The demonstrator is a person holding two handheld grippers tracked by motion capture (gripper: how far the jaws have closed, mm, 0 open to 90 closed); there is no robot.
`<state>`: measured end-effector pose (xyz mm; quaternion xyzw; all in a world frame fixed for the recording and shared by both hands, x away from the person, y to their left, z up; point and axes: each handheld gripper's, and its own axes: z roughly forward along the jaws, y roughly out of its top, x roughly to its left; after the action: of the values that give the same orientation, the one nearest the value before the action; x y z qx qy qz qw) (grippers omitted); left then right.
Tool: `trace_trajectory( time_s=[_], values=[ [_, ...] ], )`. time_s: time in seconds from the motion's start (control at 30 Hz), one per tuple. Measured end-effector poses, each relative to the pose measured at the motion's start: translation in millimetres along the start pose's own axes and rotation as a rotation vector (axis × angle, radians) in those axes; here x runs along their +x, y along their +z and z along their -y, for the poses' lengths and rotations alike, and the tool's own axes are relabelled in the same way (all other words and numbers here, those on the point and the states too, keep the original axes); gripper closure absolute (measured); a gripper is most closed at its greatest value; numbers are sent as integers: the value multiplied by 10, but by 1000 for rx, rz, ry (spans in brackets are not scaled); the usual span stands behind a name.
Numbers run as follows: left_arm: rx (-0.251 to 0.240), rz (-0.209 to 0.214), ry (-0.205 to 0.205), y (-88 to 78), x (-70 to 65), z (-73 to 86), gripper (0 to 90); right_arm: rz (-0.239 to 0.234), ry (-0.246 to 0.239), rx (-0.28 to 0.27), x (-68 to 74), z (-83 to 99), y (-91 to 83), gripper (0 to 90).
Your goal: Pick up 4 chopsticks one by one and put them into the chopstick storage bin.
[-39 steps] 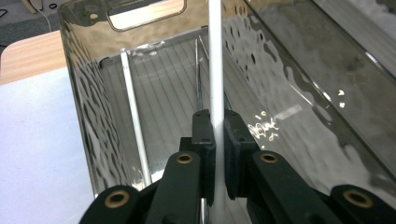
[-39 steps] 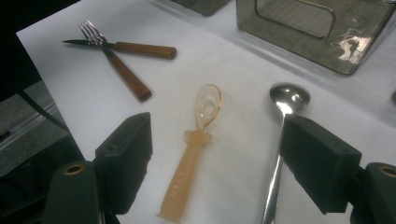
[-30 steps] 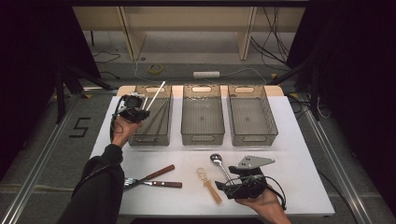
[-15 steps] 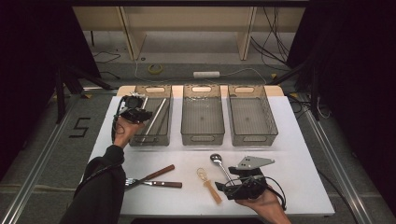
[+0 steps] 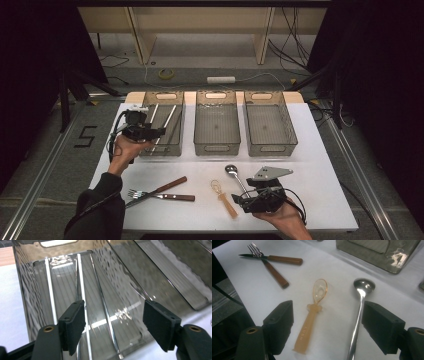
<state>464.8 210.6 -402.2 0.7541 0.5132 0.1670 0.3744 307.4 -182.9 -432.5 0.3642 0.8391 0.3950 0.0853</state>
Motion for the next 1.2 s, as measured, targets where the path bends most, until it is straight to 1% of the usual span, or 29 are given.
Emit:
trace_trajectory(
  time_s=[0.03,0.07,0.1,0.13,0.2,0.27,0.3,0.37,0.47,0.63,0.67,0.73,0.83,0.97,1.07,1.17,1.2],
  values=[
    [-14,1,-10,-36,-3,35,325,3,-1,3,2,-3,1,267],
    [-12,7,-13,-63,-7,64,323,6,0,5,2,-6,1,267],
    [-5,8,-4,-85,-16,90,313,10,-1,5,0,-10,1,267],
    [-15,2,-2,-106,-29,120,299,10,-3,5,-2,-12,0,266],
    [-14,19,-2,-149,-50,172,291,20,-4,6,-1,-18,-4,267],
    [-20,20,6,-184,-77,209,284,24,1,7,-10,-23,-11,267],
    [-13,27,23,-201,-95,221,281,29,5,10,-13,-24,-10,267],
    [-15,20,40,-227,-124,242,272,38,8,24,-24,-19,-4,267],
    [-14,46,49,-271,-167,302,262,44,10,32,-31,-19,7,267],
    [-14,79,88,-329,-270,409,242,50,14,49,-32,-28,24,267],
    [-20,81,92,-342,-294,432,237,52,16,52,-32,-30,29,267],
    [-33,100,92,-375,-347,489,231,60,15,63,-29,-34,35,267],
    [-41,114,108,-405,-423,555,223,74,16,82,-33,-32,54,267],
    [-70,133,124,-444,-514,650,217,84,23,94,-47,-32,72,267],
    [-92,150,127,-478,-567,719,211,90,26,102,-60,-34,89,270],
    [-119,154,128,-513,-600,772,207,102,29,115,-85,-36,112,281],
    [-121,155,131,-523,-604,783,207,110,33,124,-95,-37,122,285]
  ],
)
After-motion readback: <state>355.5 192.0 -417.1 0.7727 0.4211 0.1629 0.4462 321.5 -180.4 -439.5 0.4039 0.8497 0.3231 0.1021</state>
